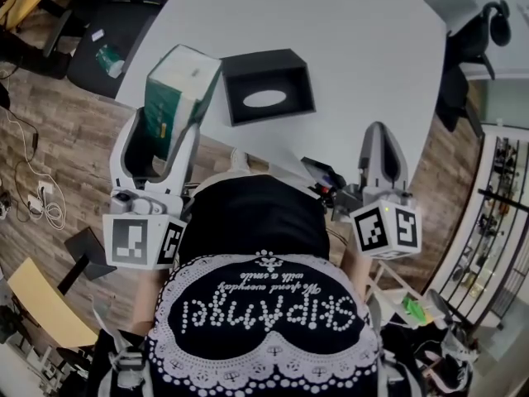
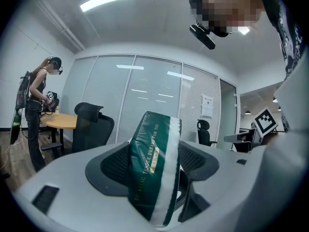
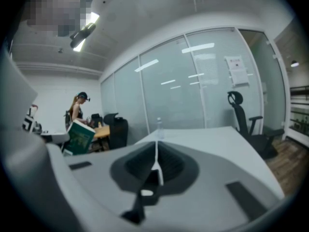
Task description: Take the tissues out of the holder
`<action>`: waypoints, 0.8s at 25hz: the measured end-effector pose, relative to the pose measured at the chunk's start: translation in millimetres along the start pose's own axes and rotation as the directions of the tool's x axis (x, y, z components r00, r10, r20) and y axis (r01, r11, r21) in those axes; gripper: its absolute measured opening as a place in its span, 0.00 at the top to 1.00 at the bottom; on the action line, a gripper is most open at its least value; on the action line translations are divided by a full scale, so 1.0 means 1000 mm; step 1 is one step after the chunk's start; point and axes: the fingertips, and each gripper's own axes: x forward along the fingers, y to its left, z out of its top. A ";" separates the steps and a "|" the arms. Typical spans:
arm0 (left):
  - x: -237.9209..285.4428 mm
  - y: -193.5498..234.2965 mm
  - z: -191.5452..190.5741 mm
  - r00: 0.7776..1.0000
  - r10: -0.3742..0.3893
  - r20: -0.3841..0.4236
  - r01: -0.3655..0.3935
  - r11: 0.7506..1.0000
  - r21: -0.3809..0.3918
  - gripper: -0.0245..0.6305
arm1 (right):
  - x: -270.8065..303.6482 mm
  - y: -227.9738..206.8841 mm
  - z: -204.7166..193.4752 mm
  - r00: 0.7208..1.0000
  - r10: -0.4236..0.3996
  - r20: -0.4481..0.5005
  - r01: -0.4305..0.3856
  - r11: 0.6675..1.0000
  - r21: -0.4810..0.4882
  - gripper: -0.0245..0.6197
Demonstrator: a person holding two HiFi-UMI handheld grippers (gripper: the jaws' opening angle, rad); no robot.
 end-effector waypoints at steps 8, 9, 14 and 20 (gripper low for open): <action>0.006 -0.007 0.007 1.000 -0.023 -0.003 0.023 1.000 0.016 0.45 | -0.003 -0.003 0.005 1.000 -0.012 0.004 0.012 1.000 0.002 0.91; 0.006 -0.007 0.008 1.000 -0.025 -0.003 0.025 1.000 0.017 0.45 | -0.004 -0.004 0.005 1.000 -0.015 0.004 0.015 1.000 0.003 0.91; 0.008 -0.009 0.011 1.000 -0.028 0.003 0.028 0.999 0.022 0.45 | -0.004 -0.007 0.005 1.000 -0.021 0.007 0.021 1.000 0.005 0.91; 0.008 -0.008 0.013 1.000 -0.022 0.015 0.022 1.000 0.021 0.45 | -0.004 -0.007 0.003 1.000 -0.016 0.000 0.016 0.999 -0.031 0.91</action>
